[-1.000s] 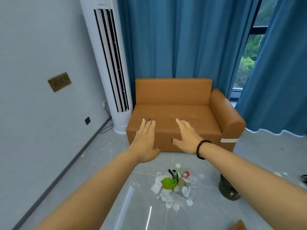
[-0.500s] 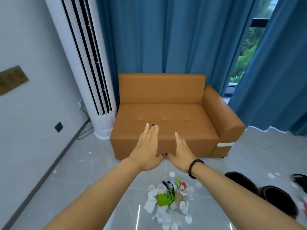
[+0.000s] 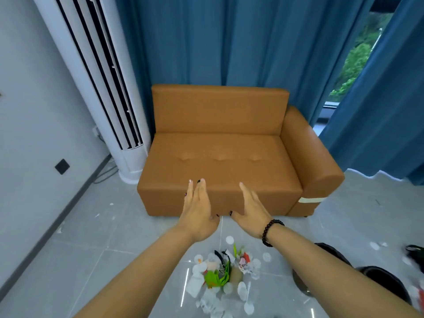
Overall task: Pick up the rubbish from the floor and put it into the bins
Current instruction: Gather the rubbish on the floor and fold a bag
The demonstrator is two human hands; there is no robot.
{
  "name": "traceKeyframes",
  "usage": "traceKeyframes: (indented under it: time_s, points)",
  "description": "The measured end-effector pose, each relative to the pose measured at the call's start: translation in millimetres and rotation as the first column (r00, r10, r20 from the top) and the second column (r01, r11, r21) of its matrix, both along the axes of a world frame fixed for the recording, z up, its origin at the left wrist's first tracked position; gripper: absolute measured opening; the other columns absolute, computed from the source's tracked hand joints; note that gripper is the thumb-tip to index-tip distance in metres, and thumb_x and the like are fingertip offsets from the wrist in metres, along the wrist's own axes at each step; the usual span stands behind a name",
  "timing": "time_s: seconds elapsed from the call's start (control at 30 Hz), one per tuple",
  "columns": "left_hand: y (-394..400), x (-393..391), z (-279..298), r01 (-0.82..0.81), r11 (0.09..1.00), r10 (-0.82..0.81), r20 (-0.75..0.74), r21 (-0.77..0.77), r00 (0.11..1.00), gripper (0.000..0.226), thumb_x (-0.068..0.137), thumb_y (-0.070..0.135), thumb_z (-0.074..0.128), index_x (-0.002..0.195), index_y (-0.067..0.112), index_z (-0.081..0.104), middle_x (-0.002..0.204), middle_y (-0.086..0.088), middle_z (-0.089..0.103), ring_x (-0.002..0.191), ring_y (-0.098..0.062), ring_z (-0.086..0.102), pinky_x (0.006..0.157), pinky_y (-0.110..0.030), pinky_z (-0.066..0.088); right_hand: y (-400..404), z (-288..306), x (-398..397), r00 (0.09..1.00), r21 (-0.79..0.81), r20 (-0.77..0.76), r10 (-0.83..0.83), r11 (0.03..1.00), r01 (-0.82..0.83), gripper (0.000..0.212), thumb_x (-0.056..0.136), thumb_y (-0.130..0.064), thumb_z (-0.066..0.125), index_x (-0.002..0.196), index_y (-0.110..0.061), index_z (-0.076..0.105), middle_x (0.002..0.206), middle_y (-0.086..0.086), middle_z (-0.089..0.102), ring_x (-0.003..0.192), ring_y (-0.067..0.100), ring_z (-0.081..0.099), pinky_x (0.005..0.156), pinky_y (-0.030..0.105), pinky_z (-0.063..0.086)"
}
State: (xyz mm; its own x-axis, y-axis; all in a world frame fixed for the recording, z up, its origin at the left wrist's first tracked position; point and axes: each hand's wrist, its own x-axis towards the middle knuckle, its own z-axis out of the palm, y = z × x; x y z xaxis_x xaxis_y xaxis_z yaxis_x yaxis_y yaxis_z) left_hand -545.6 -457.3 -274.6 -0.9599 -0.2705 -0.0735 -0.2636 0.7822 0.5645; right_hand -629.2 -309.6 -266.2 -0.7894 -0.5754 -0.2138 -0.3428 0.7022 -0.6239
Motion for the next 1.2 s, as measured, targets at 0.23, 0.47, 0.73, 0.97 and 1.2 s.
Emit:
traceKeyframes:
  time_s: [0.23,0.47,0.73,0.97,1.2]
  points:
    - [60,-56,-44,-0.227,0.972,0.22,0.109,0.058,0.969,0.092,0.091,0.026,0.057,0.149,0.0,-0.011,0.16,-0.007,-0.007,0.146,-0.028,-0.019,0.121,-0.037,0.003,58,-45,-86,0.984,0.066,0.147,0.101,0.992,-0.112,0.081,0.094,-0.031,0.053,0.151,-0.022,-0.004,0.159,0.003,0.001,0.145,0.023,0.013,0.113,0.034,0.024]
    - [130,-85,-101,-0.424,0.896,0.376,0.283,0.13,0.882,0.087,0.092,0.023,0.05,0.149,0.0,-0.011,0.16,-0.009,-0.01,0.145,-0.029,-0.02,0.12,-0.035,-0.001,101,-94,-141,0.94,0.078,0.241,0.243,0.96,-0.268,0.076,0.094,-0.023,0.052,0.151,-0.019,0.001,0.156,0.003,0.01,0.141,0.02,0.023,0.109,0.025,0.025]
    - [140,-100,-182,-0.596,0.75,0.496,0.353,0.285,0.793,0.087,0.09,0.017,0.055,0.15,0.003,-0.006,0.161,-0.008,0.0,0.148,-0.027,-0.008,0.119,-0.033,0.006,102,-183,-152,0.914,0.109,0.364,0.178,0.967,-0.231,0.071,0.092,-0.023,0.053,0.149,-0.018,0.011,0.153,0.001,0.015,0.136,0.018,0.032,0.103,0.02,0.027]
    - [137,-92,-308,-0.726,0.582,0.605,0.4,0.367,0.688,0.08,0.086,0.01,0.06,0.148,0.001,0.011,0.143,-0.007,0.038,0.137,-0.025,0.035,0.101,-0.02,0.026,85,-302,-146,0.892,0.08,0.44,0.104,0.985,-0.154,0.055,0.085,-0.018,0.057,0.136,-0.02,0.035,0.126,-0.003,0.033,0.123,0.016,0.04,0.096,0.021,0.032]
    - [151,-86,-437,-0.717,0.537,0.622,0.365,0.445,0.693,0.069,0.079,0.004,0.061,0.14,0.017,0.031,0.125,0.011,0.048,0.12,-0.015,0.051,0.093,-0.014,0.034,84,-433,-140,0.862,0.064,0.492,0.12,0.983,-0.173,0.059,0.087,-0.013,0.059,0.139,-0.018,0.033,0.124,0.0,0.031,0.128,0.019,0.035,0.095,0.016,0.026]
